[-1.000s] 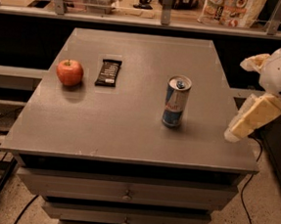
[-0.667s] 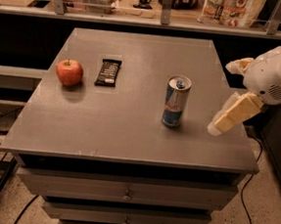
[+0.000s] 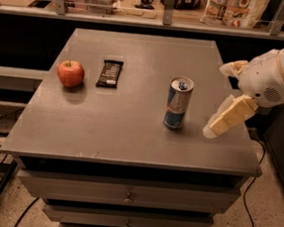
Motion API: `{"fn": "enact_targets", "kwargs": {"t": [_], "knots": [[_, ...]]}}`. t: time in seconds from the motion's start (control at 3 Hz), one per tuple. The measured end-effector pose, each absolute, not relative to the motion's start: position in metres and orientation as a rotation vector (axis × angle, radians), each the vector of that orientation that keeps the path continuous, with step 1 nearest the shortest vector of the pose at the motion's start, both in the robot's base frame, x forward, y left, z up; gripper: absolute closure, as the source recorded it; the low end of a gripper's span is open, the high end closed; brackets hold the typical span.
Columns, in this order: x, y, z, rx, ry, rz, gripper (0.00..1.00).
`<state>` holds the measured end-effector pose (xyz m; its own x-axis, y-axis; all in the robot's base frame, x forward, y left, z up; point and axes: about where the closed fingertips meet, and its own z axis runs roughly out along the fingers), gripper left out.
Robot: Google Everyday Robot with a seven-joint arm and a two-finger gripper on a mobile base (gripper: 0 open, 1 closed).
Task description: Knock redbull can over
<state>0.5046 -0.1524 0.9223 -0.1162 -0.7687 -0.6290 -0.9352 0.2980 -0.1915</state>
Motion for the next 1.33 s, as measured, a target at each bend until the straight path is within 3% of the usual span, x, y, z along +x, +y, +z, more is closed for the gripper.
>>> {"fn": "enact_targets", "kwargs": {"t": [0.67,1.0,1.33], "knots": [[0.522,-0.098,0.891,-1.507,1.776,0.585,0.00],[0.536,-0.076,0.883,-1.446,1.713,0.694,0.22],[0.545,-0.064,0.884,-1.438,1.684,0.735,0.53]]}}
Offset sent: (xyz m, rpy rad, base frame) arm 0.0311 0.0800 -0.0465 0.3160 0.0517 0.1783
